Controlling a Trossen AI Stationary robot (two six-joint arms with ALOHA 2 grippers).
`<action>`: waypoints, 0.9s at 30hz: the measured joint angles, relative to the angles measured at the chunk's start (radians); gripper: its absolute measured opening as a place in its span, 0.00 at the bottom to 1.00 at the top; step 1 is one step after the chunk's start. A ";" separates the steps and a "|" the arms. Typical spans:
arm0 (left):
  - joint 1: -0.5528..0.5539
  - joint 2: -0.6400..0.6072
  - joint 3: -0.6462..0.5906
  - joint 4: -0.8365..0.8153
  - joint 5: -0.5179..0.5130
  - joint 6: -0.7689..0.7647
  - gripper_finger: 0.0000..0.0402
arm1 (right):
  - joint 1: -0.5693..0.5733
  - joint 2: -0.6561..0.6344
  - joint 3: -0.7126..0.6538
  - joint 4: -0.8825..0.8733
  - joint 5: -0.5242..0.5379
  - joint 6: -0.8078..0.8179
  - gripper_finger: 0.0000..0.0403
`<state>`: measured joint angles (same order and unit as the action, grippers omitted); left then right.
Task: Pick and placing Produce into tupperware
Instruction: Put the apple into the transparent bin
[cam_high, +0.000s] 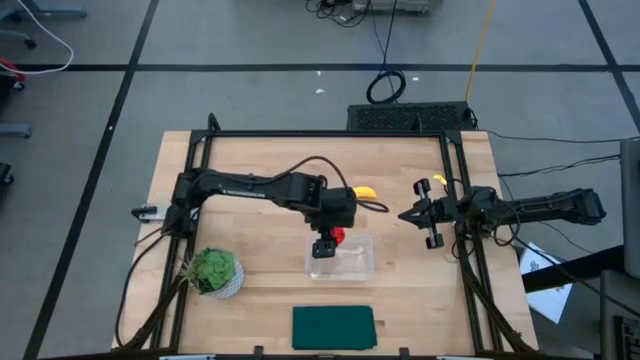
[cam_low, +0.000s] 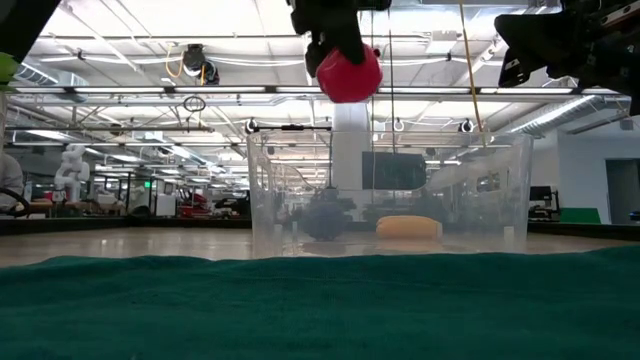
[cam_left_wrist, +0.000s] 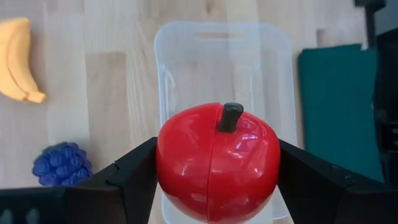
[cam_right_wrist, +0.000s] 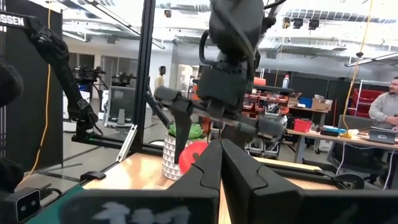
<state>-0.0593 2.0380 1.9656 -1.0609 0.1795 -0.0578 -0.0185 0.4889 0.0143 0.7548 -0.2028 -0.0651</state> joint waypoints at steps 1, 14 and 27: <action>-0.001 0.007 0.002 -0.006 0.000 0.001 0.68 | 0.000 0.000 0.000 0.000 0.000 0.000 0.00; -0.059 0.044 -0.019 0.025 -0.024 0.015 0.68 | 0.000 0.000 0.000 0.003 0.000 0.000 0.00; -0.095 0.044 -0.176 0.150 -0.120 0.008 0.68 | 0.000 0.000 0.000 0.005 0.000 0.000 0.00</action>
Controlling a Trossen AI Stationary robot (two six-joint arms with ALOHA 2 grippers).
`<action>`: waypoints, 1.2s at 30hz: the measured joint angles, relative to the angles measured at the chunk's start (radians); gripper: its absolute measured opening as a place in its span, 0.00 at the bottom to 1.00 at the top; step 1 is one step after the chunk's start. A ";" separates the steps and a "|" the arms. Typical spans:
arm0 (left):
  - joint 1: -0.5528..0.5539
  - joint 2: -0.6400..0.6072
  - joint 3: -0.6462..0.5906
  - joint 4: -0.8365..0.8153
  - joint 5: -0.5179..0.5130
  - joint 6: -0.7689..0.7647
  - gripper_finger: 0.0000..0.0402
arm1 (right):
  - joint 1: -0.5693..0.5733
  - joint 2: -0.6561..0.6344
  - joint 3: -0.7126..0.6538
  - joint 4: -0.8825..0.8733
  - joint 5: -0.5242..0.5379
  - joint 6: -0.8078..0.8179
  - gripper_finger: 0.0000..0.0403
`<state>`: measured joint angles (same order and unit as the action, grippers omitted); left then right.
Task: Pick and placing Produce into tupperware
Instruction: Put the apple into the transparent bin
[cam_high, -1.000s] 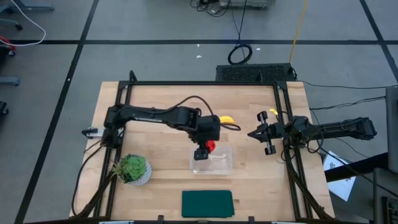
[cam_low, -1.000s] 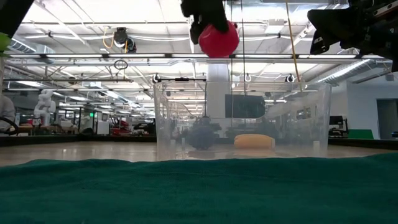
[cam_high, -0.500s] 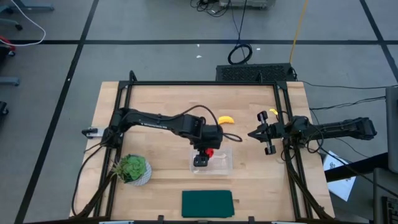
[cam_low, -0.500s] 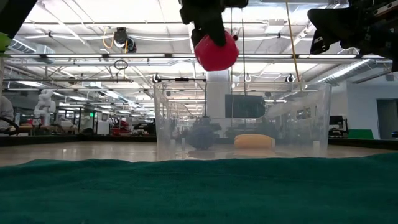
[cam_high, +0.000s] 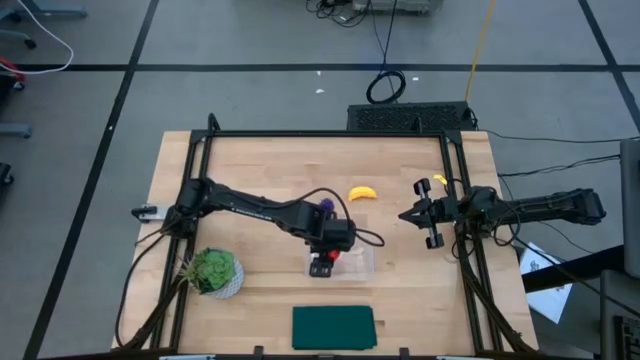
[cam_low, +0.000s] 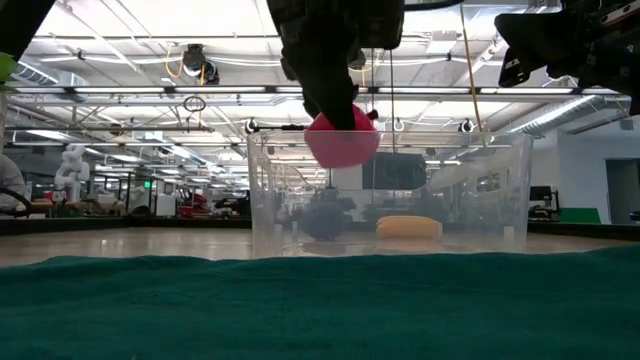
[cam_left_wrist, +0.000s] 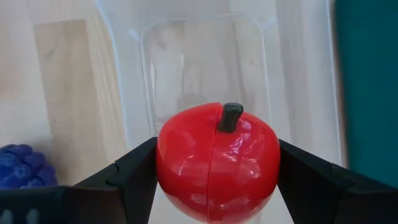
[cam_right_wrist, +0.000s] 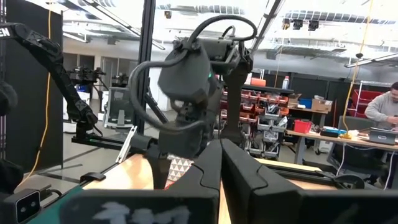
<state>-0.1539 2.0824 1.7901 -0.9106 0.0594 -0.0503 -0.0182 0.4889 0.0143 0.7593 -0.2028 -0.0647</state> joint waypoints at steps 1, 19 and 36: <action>0.000 0.000 -0.006 0.006 -0.003 -0.004 0.68 | 0.000 0.000 0.000 0.000 0.000 0.000 0.00; 0.001 0.000 -0.031 0.045 -0.018 -0.037 0.68 | 0.000 0.000 0.000 0.000 0.000 0.000 0.00; -0.019 0.000 -0.031 0.030 -0.099 -0.106 0.68 | 0.000 0.000 0.000 0.000 0.000 0.000 0.00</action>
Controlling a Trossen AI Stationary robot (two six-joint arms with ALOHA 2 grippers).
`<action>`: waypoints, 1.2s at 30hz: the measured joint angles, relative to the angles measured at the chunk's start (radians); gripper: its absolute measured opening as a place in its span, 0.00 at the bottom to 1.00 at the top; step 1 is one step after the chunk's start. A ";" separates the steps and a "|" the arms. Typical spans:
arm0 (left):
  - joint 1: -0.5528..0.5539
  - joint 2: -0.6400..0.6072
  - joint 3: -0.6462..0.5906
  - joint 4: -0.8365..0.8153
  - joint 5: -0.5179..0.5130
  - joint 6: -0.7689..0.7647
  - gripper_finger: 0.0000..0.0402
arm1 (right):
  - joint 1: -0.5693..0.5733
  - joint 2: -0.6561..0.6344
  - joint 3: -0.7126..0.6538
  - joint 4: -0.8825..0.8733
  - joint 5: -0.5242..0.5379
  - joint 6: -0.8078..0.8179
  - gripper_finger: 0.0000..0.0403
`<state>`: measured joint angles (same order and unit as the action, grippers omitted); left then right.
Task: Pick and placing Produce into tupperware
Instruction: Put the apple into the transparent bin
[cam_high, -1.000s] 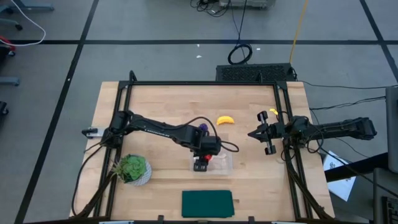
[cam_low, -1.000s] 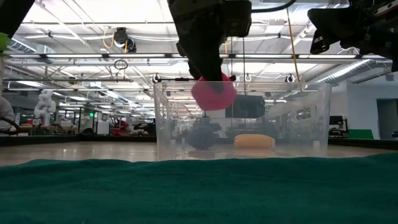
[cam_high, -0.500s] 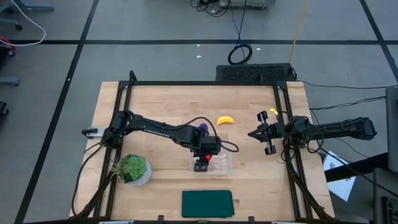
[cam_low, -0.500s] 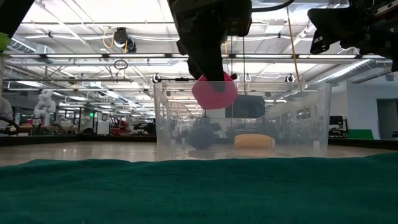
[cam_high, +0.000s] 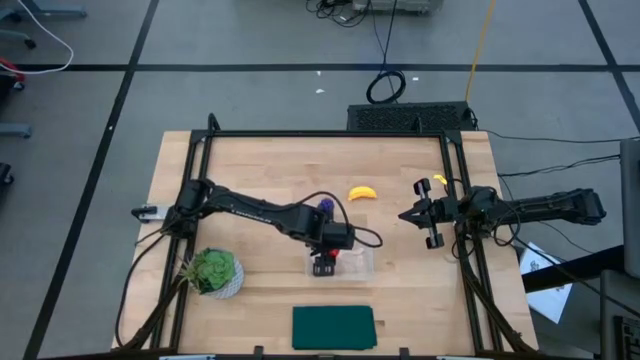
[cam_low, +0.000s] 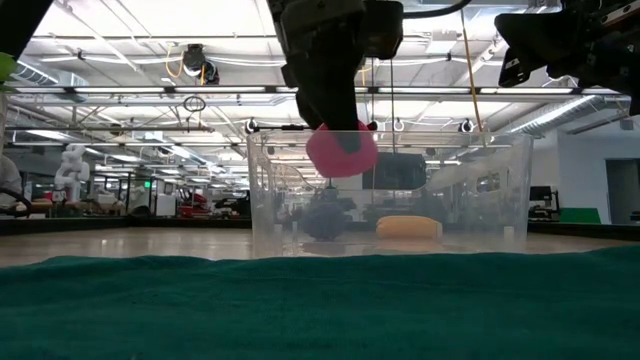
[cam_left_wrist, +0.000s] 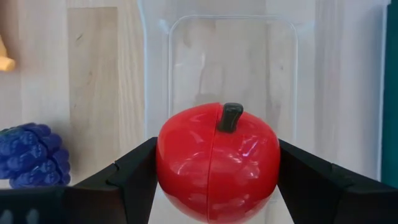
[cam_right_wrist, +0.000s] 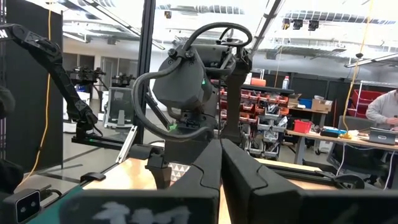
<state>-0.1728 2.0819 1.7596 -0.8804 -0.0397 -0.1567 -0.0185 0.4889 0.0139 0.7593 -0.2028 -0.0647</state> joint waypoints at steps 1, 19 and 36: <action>-0.003 0.000 0.000 0.000 0.000 0.001 0.68 | 0.000 0.000 0.000 0.000 0.000 0.000 0.00; -0.014 0.067 0.002 0.026 0.015 0.072 0.68 | 0.000 0.001 0.000 0.000 0.000 0.000 0.00; -0.014 0.091 0.001 0.022 0.020 0.097 0.68 | 0.000 0.012 0.000 0.015 0.000 0.000 0.00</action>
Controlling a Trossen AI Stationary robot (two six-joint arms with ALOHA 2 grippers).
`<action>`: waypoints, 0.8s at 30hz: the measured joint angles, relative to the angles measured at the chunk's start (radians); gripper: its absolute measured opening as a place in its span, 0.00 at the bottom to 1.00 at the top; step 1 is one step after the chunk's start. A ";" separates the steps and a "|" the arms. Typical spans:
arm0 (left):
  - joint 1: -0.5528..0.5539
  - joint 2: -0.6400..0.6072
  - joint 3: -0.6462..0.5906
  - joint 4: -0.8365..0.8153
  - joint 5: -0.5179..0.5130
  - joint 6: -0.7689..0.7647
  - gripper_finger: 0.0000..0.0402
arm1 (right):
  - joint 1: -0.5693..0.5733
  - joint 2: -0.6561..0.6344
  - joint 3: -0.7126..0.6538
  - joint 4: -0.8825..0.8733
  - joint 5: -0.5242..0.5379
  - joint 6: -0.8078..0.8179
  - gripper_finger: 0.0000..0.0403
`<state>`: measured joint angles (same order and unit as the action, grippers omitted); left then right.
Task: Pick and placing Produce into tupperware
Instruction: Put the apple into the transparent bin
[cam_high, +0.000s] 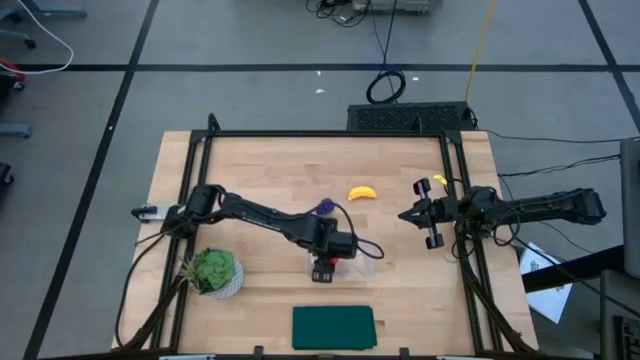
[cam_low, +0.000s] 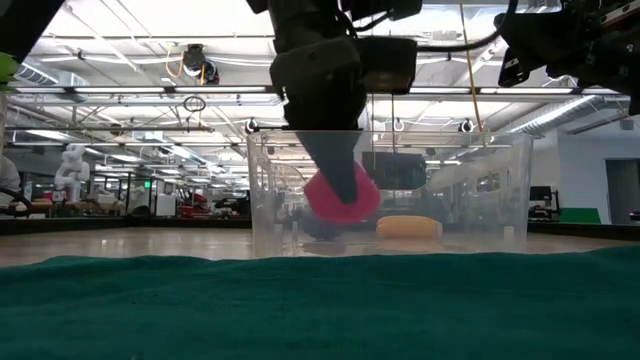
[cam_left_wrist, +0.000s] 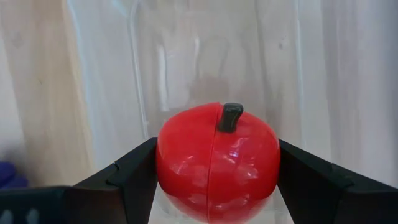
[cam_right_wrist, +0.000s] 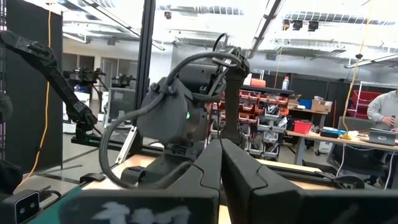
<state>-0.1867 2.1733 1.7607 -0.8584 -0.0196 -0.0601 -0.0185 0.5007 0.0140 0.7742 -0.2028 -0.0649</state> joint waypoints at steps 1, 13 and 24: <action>0.000 0.001 0.000 -0.003 0.000 0.000 0.68 | 0.000 0.000 0.000 0.000 0.000 0.000 0.00; 0.000 0.034 -0.001 0.003 0.002 0.005 0.68 | 0.000 0.000 0.000 0.000 0.000 0.000 0.00; 0.001 0.042 -0.001 0.021 0.036 0.014 0.68 | 0.000 0.001 0.000 0.001 0.000 0.000 0.00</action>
<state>-0.1859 2.2154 1.7599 -0.8375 0.0159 -0.0456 -0.0182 0.5022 0.0142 0.7749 -0.2028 -0.0647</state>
